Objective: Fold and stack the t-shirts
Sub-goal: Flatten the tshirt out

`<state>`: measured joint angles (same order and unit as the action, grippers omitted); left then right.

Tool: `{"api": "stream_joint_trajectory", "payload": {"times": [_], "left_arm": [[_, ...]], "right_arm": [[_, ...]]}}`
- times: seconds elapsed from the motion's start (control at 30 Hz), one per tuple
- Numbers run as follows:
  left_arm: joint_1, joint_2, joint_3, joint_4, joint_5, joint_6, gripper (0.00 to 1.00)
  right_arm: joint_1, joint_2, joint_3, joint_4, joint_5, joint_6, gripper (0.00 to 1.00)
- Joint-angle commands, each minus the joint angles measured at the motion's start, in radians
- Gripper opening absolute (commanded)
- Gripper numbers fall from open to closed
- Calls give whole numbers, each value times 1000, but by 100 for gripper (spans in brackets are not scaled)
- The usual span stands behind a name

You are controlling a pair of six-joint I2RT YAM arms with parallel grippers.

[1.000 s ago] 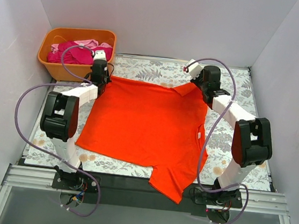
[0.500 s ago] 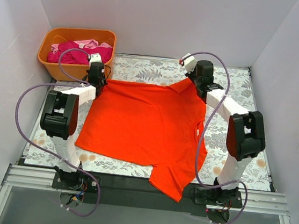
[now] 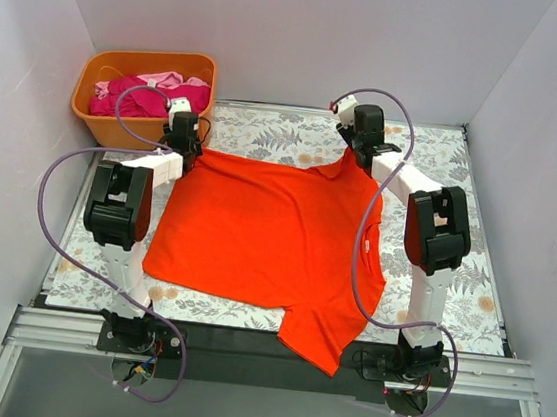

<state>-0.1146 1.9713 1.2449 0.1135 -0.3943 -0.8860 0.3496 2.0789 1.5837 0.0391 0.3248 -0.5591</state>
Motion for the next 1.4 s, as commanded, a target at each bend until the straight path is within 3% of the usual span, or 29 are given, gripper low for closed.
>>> {"api": "stream_joint_trajectory", "payload": {"times": [0.0,0.07,0.13,0.23,0.37,0.6,0.73,0.9,1.37], "left_arm": [[7,-48,47,2,-37,-22,41],[6,-98,44,-21,-22,-36,55],[6,-139,31,-47,3,-60,68],[4,-230,7,-142,69,-111,76],[-5,-360,-80,-300,170,-185,76],[-31,-543,-353,-396,356,-278,76],[-36,-574,-470,-423,428,-288,75],[-37,-572,-554,-446,440,-268,73],[-45,-511,-567,-454,420,-252,66]], "right_arm": [[-3,-45,67,22,49,71,46],[-6,-69,53,2,54,93,60],[-20,-118,35,-28,49,125,62],[-61,-198,-23,-117,10,243,62],[-148,-310,-148,-212,-102,468,54],[-337,-428,-416,-219,-369,697,44],[-406,-405,-473,-200,-538,731,40],[-413,-358,-516,-130,-635,740,41],[-409,-218,-556,-50,-797,728,35]]}}
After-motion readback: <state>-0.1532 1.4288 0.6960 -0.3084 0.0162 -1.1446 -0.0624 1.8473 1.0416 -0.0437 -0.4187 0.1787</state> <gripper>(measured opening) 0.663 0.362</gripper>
